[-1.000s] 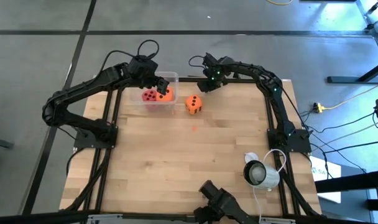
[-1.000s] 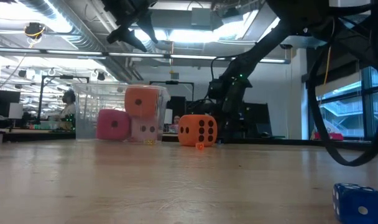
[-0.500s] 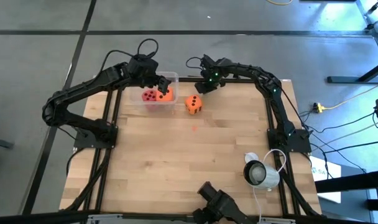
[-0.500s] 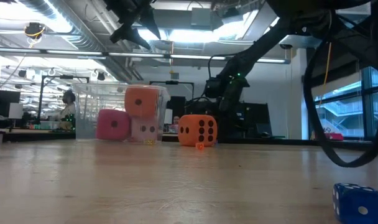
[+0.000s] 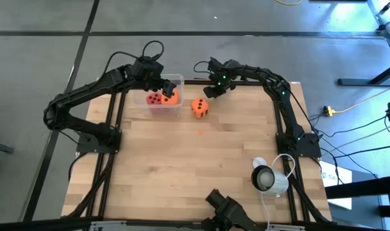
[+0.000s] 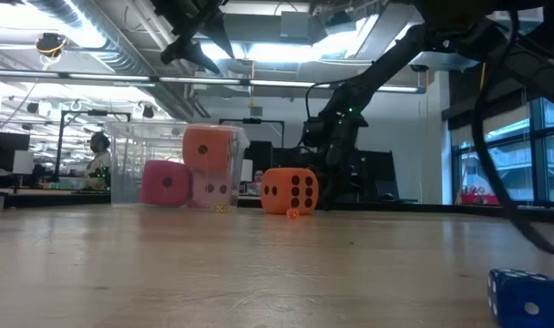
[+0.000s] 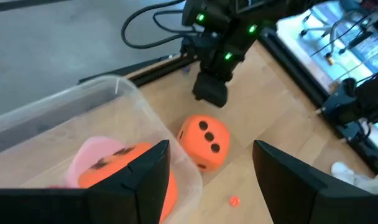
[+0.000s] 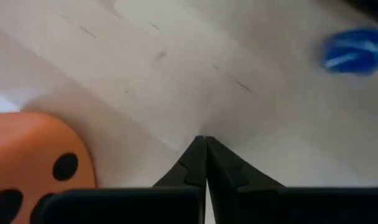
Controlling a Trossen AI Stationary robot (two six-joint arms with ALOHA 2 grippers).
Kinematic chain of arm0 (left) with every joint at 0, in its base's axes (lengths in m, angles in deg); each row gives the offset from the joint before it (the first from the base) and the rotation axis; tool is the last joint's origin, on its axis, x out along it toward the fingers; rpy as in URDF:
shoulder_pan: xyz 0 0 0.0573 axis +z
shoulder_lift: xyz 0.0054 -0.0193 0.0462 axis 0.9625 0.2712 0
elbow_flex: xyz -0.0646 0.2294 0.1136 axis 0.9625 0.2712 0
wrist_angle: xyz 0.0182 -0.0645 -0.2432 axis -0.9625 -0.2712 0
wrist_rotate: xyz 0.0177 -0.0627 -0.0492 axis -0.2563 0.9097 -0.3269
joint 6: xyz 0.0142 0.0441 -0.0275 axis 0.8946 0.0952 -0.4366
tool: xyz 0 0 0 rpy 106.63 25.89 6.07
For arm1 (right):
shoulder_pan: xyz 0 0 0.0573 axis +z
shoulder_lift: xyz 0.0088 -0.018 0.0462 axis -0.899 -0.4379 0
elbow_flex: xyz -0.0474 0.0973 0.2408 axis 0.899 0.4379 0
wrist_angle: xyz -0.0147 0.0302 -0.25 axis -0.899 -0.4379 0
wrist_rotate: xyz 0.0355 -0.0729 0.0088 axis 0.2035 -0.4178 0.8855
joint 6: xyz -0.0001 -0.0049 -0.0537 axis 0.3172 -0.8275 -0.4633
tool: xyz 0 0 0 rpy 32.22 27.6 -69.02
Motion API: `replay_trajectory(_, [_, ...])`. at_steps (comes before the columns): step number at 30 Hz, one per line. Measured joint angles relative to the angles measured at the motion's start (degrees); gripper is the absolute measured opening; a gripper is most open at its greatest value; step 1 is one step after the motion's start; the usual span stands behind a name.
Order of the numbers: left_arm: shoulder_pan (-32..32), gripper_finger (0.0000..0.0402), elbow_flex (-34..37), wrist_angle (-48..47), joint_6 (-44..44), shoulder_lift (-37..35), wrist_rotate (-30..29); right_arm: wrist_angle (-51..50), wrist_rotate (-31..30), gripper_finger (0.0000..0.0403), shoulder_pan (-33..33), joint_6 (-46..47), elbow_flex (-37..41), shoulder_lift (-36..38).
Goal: Pick & Place Dice
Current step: Put the small top blue die into the transparent bin
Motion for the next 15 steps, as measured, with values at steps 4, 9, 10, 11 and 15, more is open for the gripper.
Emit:
replay_trajectory(4, [0.0,0.0221,0.0,-2.6,0.2,-0.5,0.0,-2.3,0.0,0.0002,0.1,-2.0,0.0,0.0])
replay_trajectory(9, [0.0,0.0221,0.0,-4.3,0.8,-1.2,-0.5,-5.2,-2.2,0.0001,1.1,-5.3,-0.1,0.1])
replay_trajectory(10, [0.0,0.0221,0.0,-4.3,1.1,-1.4,-0.5,-5.5,-2.6,0.0001,1.3,-5.6,-0.1,0.2])
replay_trajectory(11, [0.0,0.0221,0.0,-4.3,1.3,-1.6,-0.5,-6.3,-2.7,0.0001,1.5,-6.2,0.0,0.3])
replay_trajectory(15, [0.0,0.0221,0.0,-4.3,1.5,-2.0,-1.3,-8.3,-4.7,0.0001,1.9,-7.9,0.2,1.3])
